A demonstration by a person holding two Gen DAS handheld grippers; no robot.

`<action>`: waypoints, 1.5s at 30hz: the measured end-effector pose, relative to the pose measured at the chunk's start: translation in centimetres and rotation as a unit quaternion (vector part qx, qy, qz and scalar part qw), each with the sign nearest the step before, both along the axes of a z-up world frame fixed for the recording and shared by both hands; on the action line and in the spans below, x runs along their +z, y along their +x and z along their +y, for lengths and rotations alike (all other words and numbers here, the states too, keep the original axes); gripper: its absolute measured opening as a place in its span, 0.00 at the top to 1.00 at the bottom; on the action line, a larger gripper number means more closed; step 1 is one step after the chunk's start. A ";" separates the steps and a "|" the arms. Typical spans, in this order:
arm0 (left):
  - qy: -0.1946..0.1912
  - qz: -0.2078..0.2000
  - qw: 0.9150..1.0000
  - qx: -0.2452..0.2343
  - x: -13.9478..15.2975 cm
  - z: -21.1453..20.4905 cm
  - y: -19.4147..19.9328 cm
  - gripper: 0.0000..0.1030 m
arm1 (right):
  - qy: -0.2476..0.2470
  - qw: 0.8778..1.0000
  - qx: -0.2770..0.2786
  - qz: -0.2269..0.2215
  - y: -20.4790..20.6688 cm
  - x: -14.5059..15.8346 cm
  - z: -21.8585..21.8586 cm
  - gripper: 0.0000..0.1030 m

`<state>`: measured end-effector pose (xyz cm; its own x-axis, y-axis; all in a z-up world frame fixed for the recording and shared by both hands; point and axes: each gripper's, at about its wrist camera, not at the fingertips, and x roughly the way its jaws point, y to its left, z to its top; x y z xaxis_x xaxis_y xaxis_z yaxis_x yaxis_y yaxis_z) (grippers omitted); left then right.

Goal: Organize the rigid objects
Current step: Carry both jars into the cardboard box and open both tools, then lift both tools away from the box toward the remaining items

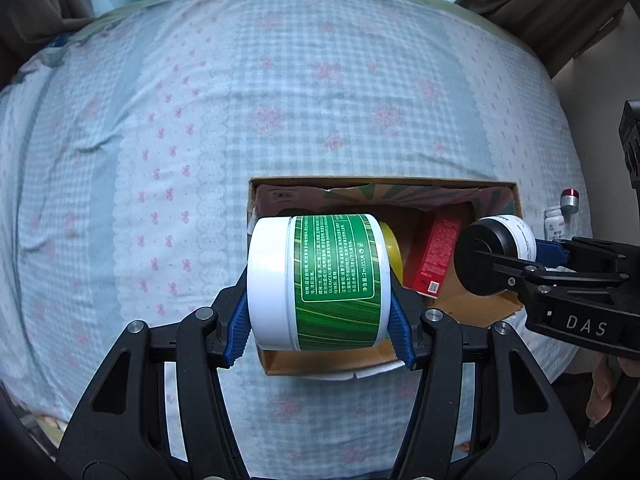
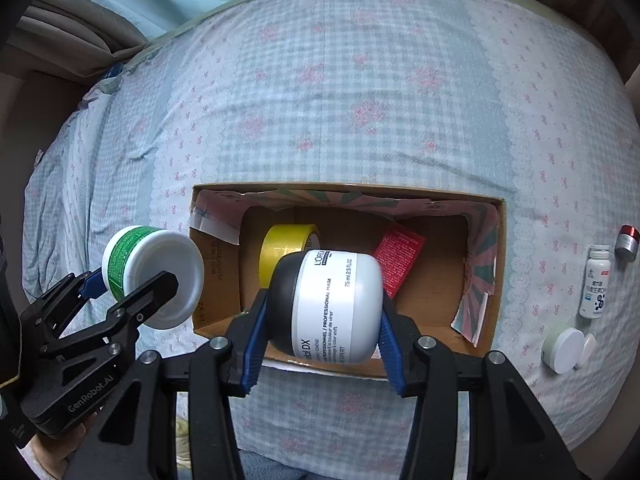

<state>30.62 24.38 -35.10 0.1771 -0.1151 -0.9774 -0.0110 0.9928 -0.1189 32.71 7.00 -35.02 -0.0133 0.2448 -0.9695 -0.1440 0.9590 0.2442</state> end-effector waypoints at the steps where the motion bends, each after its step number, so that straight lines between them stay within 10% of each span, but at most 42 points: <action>1: 0.001 0.006 1.000 0.001 -0.7 0.0 0.5 0.48 | -0.002 1.000 0.006 0.007 0.4 -0.9 0.3 0.56; 14: 0.017 0.059 0.997 -0.043 -5.6 -1.8 2.8 0.48 | -0.001 0.998 -0.006 0.061 3.2 -7.2 -0.1 0.56; 16: 0.007 0.059 0.997 -0.055 -5.5 -2.2 2.6 0.33 | 0.015 0.998 -0.012 0.056 3.5 -7.3 -0.1 0.55; 18: 0.011 0.041 0.997 -0.062 -4.7 -2.5 2.4 0.01 | 0.030 0.998 -0.018 0.052 3.7 -7.2 -0.1 0.24; 20: -0.002 0.024 0.998 -0.064 -3.8 -2.5 2.1 0.00 | 0.024 0.998 -0.025 0.053 3.9 -7.3 -0.3 0.00; 34: -0.006 0.013 0.999 -0.042 -1.7 -1.7 -0.2 0.00 | 0.021 0.997 -0.061 0.034 2.1 -5.2 -1.9 0.00; 45: 0.017 -0.032 0.999 -0.032 5.1 -0.9 -4.7 0.00 | 0.026 0.997 -0.073 -0.012 -1.3 0.7 -2.1 0.00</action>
<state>25.92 23.50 -29.96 0.2319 -0.0943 -0.9682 0.0582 0.9949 -0.0829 31.46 4.93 -34.31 0.0487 0.2934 -0.9548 -0.0093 0.9560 0.2933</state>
